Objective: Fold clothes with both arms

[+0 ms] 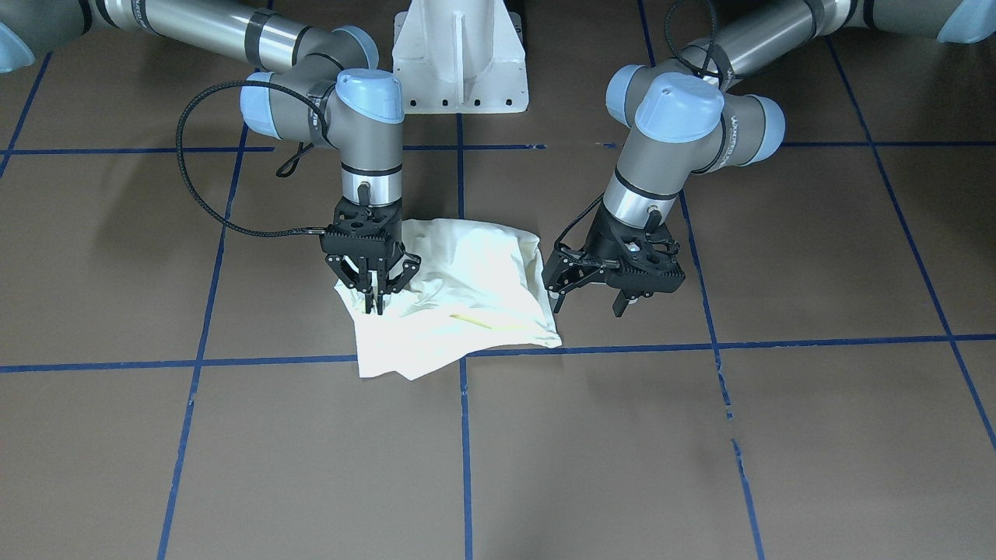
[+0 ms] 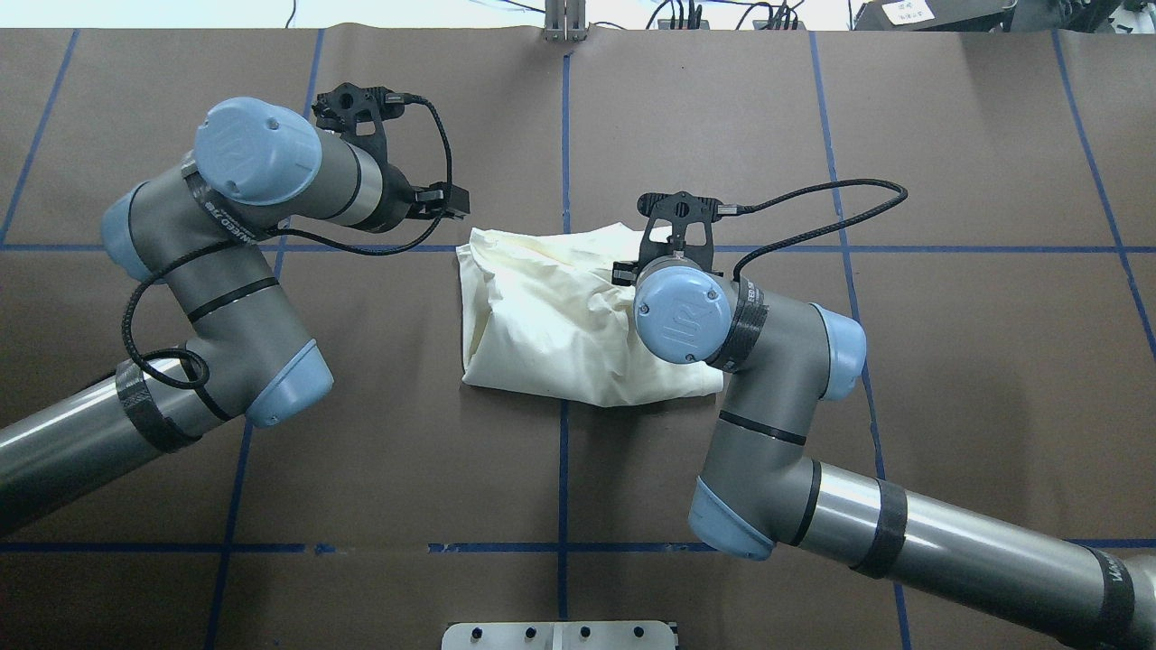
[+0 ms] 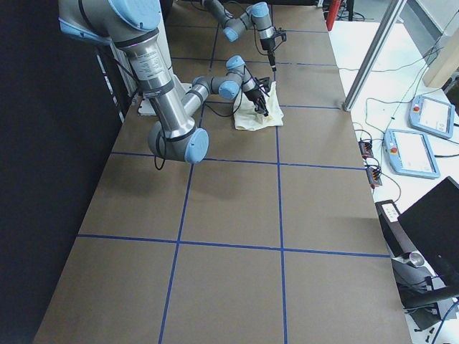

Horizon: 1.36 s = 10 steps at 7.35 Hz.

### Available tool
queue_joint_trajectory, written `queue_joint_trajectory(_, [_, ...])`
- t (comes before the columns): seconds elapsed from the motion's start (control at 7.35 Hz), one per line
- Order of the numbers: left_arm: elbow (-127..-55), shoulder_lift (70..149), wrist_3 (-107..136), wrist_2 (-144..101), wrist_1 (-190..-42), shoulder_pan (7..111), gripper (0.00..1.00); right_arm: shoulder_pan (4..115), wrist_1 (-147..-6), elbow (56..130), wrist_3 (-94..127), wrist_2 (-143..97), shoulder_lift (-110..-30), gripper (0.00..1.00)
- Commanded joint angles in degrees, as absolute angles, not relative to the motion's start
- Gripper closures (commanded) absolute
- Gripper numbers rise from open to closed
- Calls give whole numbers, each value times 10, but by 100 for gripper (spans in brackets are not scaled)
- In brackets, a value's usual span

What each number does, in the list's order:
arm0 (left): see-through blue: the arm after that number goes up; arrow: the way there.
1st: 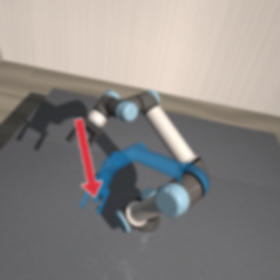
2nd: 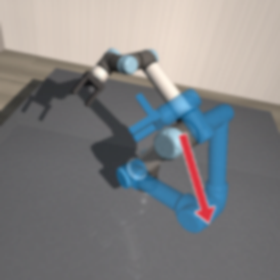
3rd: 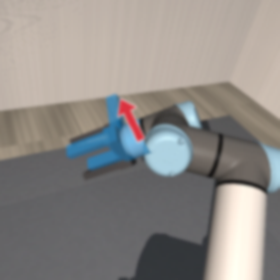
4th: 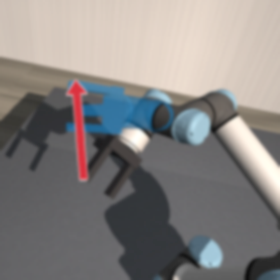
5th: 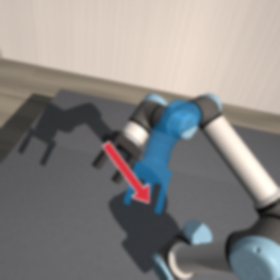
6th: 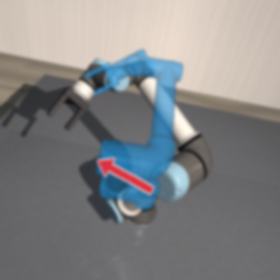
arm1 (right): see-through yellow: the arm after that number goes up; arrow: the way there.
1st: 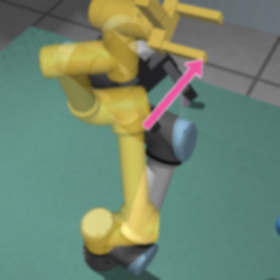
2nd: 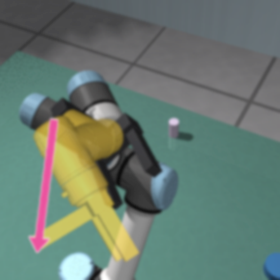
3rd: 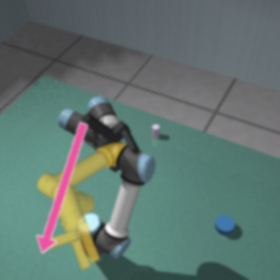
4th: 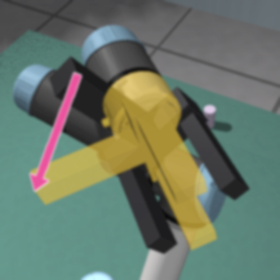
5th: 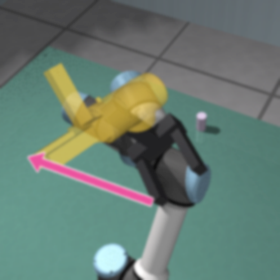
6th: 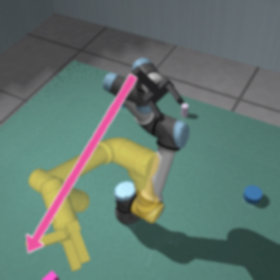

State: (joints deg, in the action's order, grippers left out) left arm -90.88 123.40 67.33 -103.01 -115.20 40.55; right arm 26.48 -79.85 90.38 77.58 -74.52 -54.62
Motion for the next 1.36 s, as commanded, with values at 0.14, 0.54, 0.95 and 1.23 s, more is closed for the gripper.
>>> queue_joint_trajectory(0.14, [-909,1231,676,-1030,-1152,404,0,297,-793,861,768,-733,-539,100])
queue_joint_trajectory(0.54, [-909,1230,676,-1030,-1153,404,0,304,-751,795,766,-715,-508,71])
queue_joint_trajectory(0.95, [-911,1230,673,-1032,-1191,403,0,365,-750,787,683,-816,-469,0])
queue_joint_trajectory(1.23, [-911,1193,663,-1065,-1338,394,0,450,-749,808,551,-987,-476,0])
